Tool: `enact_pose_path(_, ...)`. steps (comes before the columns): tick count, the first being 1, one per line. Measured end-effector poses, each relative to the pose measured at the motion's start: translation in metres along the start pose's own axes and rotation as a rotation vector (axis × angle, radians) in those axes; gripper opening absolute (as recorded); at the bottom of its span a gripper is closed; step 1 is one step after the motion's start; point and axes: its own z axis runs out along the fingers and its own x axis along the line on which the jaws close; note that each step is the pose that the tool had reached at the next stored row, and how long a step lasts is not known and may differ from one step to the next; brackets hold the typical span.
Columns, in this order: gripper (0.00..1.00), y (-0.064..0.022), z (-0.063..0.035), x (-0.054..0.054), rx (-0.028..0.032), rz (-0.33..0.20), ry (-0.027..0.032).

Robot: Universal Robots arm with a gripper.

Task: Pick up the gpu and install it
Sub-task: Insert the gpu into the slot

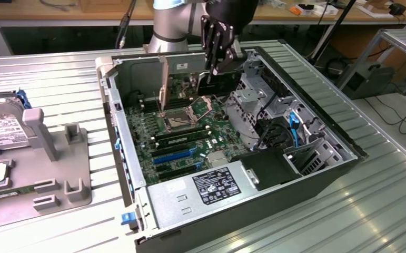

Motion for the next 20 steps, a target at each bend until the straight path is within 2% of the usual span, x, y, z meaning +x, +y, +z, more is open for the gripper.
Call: enact_pose_path(20, 0.27, -0.0001, 0.0156, 0.0, 0.0055, 0.0, -0.0001)
